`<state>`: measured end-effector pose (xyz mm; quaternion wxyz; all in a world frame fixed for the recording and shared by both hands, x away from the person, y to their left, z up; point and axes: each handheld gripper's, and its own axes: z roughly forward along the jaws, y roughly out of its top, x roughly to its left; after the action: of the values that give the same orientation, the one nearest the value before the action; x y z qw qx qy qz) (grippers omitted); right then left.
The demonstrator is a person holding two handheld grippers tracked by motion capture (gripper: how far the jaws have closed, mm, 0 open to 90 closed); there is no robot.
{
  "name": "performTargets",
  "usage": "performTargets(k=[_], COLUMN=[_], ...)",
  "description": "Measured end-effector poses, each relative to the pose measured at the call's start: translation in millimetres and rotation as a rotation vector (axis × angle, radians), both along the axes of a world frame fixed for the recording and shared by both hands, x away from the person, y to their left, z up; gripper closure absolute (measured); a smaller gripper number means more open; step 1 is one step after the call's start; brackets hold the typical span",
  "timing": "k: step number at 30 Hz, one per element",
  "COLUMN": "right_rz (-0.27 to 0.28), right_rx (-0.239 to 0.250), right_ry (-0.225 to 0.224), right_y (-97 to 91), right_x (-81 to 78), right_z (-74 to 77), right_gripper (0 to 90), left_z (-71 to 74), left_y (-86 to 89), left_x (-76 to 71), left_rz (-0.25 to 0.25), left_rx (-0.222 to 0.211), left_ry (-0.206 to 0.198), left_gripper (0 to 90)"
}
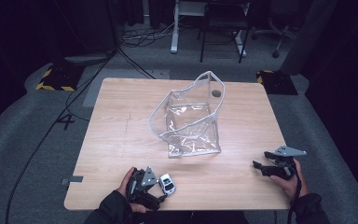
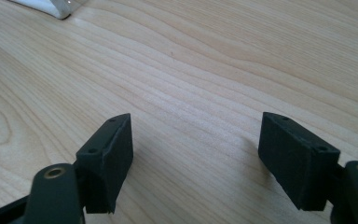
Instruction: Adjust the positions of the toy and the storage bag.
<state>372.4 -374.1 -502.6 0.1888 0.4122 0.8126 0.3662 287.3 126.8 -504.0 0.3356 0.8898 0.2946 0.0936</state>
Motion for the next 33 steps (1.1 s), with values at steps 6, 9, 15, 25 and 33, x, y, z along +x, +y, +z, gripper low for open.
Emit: performTargets(k=[6, 9, 15, 25, 33], right_rz=[0.007, 0.007, 0.007, 0.006, 0.006], right_rx=[-0.001, -0.002, -0.002, -0.001, 0.0], right_ry=[0.0, 0.0, 0.0, 0.0, 0.0], right_y=[-0.5, -0.5, -0.5, -0.2, -0.1], right_x=[0.4, 0.4, 0.4, 0.7, 0.8], right_z=[0.0, 0.0, 0.0, -0.1, -0.1], right_gripper=[26.6, 26.5, 26.5, 26.4, 26.3], left_z=[0.2, 0.3, -0.1, 0.7, 1.0], left_y=[-1.0, -2.1, -6.5, -11.6, -19.2], left_x=[-0.2, 0.1, 3.7, 6.8, 7.3], left_rz=[0.006, 0.016, -0.004, -0.005, -0.011], left_rx=[0.002, 0.002, -0.003, 0.003, -0.007], left_ry=[-0.001, -0.001, 0.001, -0.009, -0.011], left_gripper=[0.6, 0.6, 0.6, 1.4, 5.6])
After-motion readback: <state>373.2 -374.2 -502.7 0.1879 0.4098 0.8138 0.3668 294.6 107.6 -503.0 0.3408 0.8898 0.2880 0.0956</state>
